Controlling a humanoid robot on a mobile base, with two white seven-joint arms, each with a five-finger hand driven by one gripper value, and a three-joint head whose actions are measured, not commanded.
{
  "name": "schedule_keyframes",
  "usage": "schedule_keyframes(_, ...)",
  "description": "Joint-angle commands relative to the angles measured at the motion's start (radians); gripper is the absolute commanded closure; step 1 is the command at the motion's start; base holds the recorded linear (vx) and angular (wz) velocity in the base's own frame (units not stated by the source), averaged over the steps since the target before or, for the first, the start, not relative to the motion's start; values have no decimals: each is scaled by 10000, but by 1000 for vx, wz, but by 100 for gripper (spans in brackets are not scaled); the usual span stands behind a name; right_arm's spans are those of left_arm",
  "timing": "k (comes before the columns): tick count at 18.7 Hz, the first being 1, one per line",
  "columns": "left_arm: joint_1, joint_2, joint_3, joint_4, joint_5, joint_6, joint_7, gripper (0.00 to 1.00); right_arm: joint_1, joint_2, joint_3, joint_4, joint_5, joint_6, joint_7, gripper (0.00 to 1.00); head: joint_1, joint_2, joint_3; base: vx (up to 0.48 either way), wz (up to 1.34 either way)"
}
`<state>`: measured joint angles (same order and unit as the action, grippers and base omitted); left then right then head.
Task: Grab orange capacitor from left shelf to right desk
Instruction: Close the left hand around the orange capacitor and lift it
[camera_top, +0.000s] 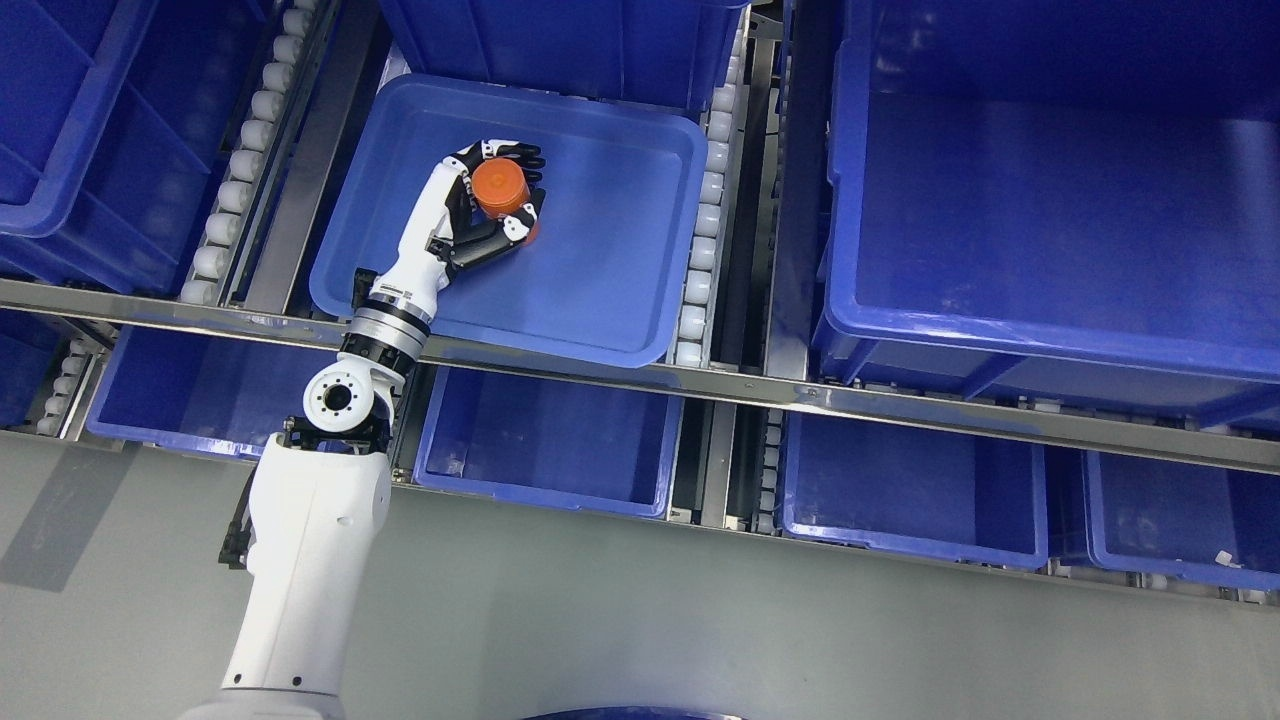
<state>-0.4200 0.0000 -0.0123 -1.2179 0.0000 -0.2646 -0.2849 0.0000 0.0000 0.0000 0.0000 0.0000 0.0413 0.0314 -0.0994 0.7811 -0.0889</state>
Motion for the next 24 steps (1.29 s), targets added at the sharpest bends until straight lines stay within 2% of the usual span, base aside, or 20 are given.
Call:
schedule_keyframes(1, -65, 174, 16, 889, 76, -849, -4, 100, -15, -175, -108, -337, 46, 1, 9, 0, 0, 0, 0, 0, 0)
schedule_keyframes(5, -96, 174, 0, 310, 1087, -1248, -34, 100, -31, -175, -108, -337, 46, 1, 9, 0, 0, 0, 0, 0, 0)
schedule_keyframes(10, 226, 174, -183, -2420, 2039, -1357, -172, 100, -15, -175, -108, -337, 46, 1, 9, 0, 0, 0, 0, 0, 0)
schedule_keyframes(12, 227, 174, -214, -2623, 2147, -1662, -173, 100, -15, -175, -108, -337, 46, 1, 9, 0, 0, 0, 0, 0, 0)
schedule_keyframes(16, 822, 174, -703, -2822, 2194, -3088, -173, 99, -15, -175, -108, -337, 46, 1, -7, 0, 0, 0, 0, 0, 0)
schedule_keyframes(24, 1346, 174, -797, -3590, 2178, -3566, -111, 98, -31, -175, -108, -337, 46, 1, 9, 0, 0, 0, 0, 0, 0)
